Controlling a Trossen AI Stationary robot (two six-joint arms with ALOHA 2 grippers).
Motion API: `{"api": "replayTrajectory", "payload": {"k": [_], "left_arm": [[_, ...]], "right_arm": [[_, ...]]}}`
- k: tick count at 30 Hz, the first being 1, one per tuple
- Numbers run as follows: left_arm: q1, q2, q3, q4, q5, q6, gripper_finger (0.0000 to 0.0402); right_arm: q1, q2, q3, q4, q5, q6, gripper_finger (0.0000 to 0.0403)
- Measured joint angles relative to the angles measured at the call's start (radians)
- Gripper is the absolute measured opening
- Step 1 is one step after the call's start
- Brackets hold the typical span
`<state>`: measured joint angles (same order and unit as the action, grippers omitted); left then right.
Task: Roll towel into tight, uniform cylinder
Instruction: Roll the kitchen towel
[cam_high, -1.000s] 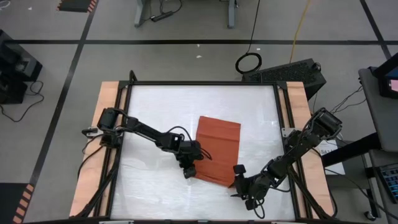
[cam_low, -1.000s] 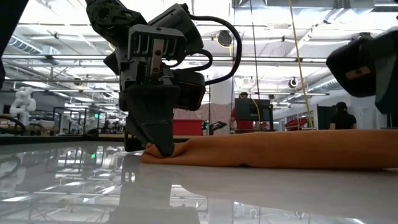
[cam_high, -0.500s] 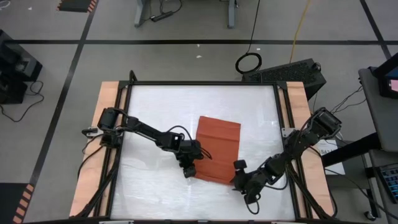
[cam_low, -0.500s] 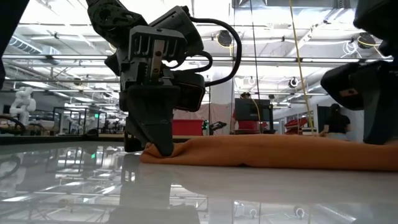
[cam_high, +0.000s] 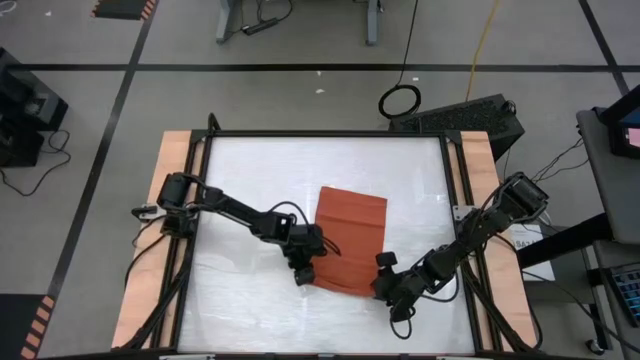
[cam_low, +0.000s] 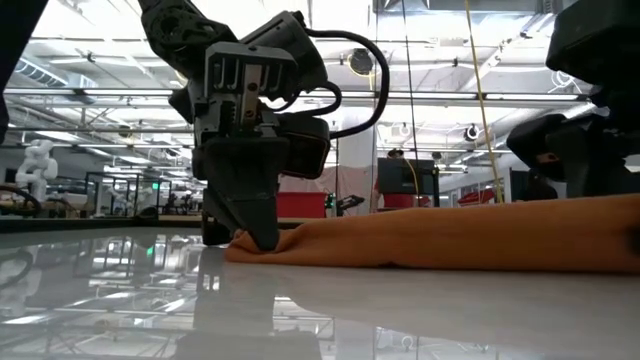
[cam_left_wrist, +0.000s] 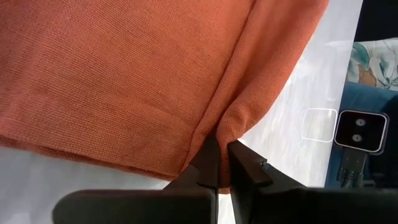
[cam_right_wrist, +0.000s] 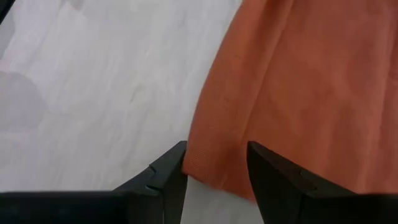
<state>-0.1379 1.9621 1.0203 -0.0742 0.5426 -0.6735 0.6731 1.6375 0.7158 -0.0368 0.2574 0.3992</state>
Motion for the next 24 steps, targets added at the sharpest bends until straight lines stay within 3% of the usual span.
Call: {"api": "replayTrajectory", "payload": {"k": [7,18,24], "left_arm": [[0.01,0.0,0.0,0.002,0.006,-0.001,0.0016],[0.022,0.0,0.001,0.002,0.031,-0.002,0.0016],[0.026,0.0,0.002,0.002,0.039,-0.003,0.0016]], "right_arm": [[0.003,-0.011,0.01,0.025,0.032,0.02,0.0154],[0.036,-0.013,0.079,0.026,0.033,-0.085,0.0182],[0.059,-0.013,0.079,0.032,0.031,-0.09,0.0174]]}}
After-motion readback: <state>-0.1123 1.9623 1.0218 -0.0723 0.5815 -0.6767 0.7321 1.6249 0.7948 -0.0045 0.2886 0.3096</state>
